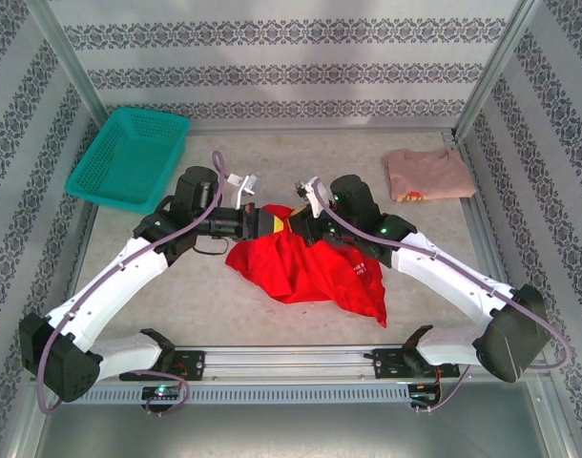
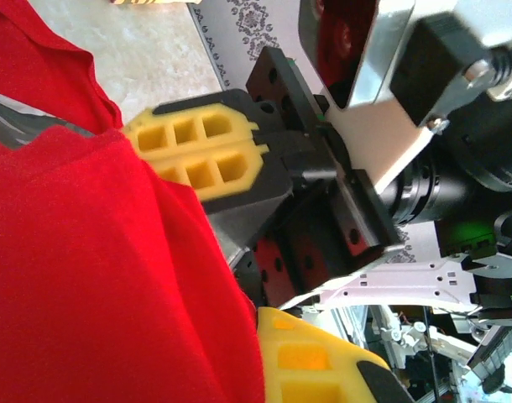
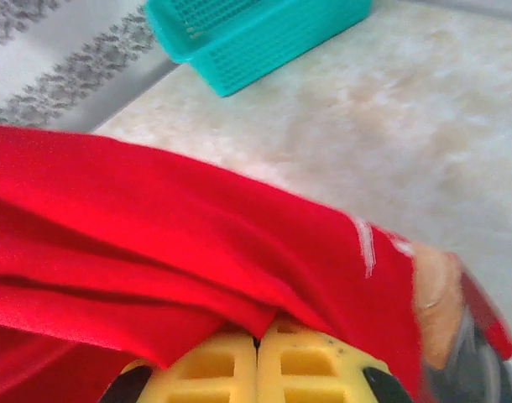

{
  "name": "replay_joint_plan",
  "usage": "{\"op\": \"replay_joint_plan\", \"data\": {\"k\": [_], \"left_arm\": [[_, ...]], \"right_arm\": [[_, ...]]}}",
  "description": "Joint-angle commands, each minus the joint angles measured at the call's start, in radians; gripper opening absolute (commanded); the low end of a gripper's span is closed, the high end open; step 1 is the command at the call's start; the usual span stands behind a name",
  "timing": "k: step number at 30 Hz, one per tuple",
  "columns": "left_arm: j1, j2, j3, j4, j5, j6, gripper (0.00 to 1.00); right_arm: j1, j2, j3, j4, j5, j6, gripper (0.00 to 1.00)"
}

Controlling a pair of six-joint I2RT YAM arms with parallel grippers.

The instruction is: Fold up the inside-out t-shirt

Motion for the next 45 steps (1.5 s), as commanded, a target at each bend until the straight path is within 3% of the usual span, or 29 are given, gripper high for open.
{"op": "replay_joint_plan", "data": {"k": [1, 6, 11, 15, 18, 21, 23, 26, 29, 33, 37, 45], "left_arm": [[0.007, -0.028, 0.02, -0.028, -0.03, 0.056, 0.0], [0.06, -0.043, -0.009, 0.064, -0.011, -0.01, 0.0], [0.148, -0.068, -0.076, 0.267, 0.087, -0.22, 0.0], [0.198, -0.068, -0.117, 0.361, 0.129, -0.383, 0.0], [0.197, -0.055, -0.139, 0.452, 0.158, -0.475, 0.0], [0.19, -0.057, -0.146, 0.498, 0.175, -0.507, 0.0], [0.181, -0.061, -0.134, 0.459, 0.174, -0.473, 0.0], [0.17, -0.06, -0.118, 0.394, 0.167, -0.421, 0.0], [0.166, -0.059, -0.117, 0.376, 0.168, -0.402, 0.0], [0.165, -0.061, -0.113, 0.352, 0.169, -0.38, 0.0], [0.161, -0.063, -0.103, 0.327, 0.172, -0.354, 0.0], [0.157, -0.063, -0.1, 0.305, 0.183, -0.327, 0.0]], "right_arm": [[-0.025, -0.018, -0.029, 0.061, -0.2, 0.012, 0.0], [-0.114, -0.147, -0.147, 0.144, -0.372, 0.141, 0.0], [-0.197, -0.257, -0.264, 0.269, -0.489, 0.27, 0.0], [-0.215, -0.278, -0.268, 0.247, -0.529, 0.248, 0.0], [-0.208, -0.263, -0.243, 0.178, -0.434, 0.199, 0.0], [-0.143, -0.227, -0.159, -0.022, -0.074, 0.133, 0.01], [-0.073, -0.204, -0.09, -0.149, 0.151, 0.093, 0.2], [0.073, -0.236, -0.07, -0.176, 0.301, -0.012, 0.35], [0.165, -0.286, -0.113, -0.085, 0.296, -0.037, 0.37], [0.215, -0.247, -0.121, 0.003, 0.203, -0.036, 0.24], [0.224, -0.144, -0.052, -0.006, 0.283, -0.049, 0.38], [0.172, -0.014, 0.037, -0.008, 0.287, -0.08, 0.42]]}}
